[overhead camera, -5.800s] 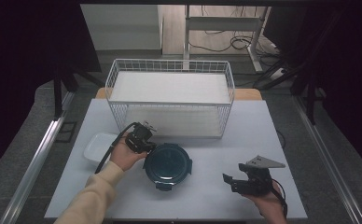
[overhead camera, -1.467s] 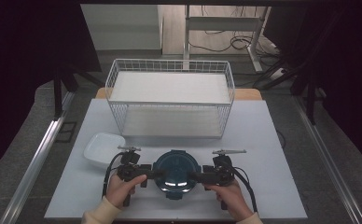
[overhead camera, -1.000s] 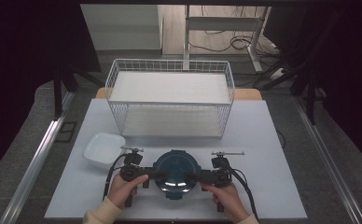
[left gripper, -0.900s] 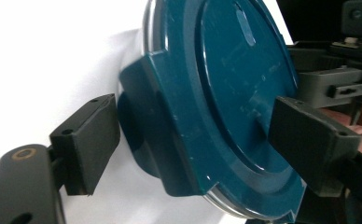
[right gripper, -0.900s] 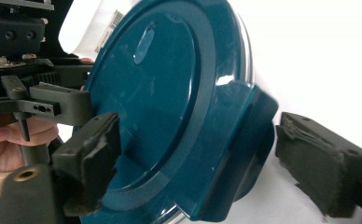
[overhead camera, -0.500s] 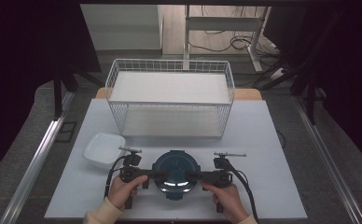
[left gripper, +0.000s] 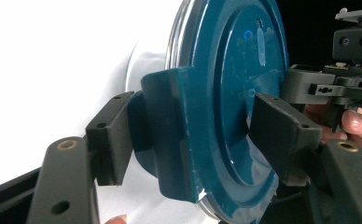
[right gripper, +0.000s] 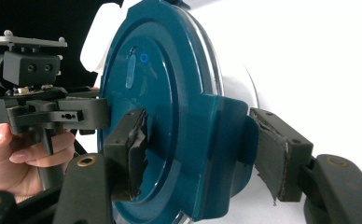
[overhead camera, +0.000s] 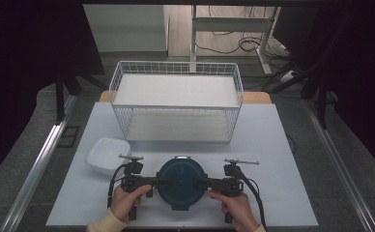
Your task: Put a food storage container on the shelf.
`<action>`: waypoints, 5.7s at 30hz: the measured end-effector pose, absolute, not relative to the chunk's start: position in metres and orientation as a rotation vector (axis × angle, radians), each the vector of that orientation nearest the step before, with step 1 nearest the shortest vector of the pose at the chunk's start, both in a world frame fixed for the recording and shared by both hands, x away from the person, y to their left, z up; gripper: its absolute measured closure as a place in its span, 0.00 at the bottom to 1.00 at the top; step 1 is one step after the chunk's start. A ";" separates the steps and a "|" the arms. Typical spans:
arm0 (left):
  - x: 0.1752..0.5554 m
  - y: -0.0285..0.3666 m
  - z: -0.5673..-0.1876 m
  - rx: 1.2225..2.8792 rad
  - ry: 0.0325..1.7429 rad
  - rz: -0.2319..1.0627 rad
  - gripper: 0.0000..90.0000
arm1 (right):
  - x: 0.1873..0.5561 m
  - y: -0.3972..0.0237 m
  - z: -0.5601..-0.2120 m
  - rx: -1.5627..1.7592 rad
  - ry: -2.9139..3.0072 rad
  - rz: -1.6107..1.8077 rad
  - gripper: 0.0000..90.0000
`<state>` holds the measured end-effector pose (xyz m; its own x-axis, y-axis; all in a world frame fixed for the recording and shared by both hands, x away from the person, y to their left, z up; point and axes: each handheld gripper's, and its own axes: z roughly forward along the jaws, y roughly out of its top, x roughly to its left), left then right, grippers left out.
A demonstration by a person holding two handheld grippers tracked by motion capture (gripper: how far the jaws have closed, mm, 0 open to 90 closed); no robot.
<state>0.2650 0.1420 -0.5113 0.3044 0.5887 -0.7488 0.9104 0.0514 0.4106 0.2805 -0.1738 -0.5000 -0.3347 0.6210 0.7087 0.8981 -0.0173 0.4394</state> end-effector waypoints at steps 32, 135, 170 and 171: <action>0.258 0.139 -0.499 1.645 1.323 -0.409 0.44 | 0.277 -0.181 -0.481 -1.551 -2.039 -1.387 0.46; 0.385 0.182 -0.299 1.575 1.148 -0.234 0.46 | 0.393 -0.148 -0.283 -1.355 -2.185 -1.706 0.48; 0.466 0.186 -0.317 1.523 1.268 -0.302 0.46 | 0.476 -0.142 -0.302 -1.445 -2.082 -1.613 0.47; 0.467 0.186 -0.318 1.516 1.276 -0.304 0.45 | 0.479 -0.142 -0.303 -1.449 -2.073 -1.613 0.47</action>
<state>0.4674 0.1856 -0.3181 0.3918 0.5462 -0.7404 0.8215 0.1546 0.5489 0.4786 -0.1423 -0.3032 -0.5256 0.5886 0.6143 0.7402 -0.0396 0.6712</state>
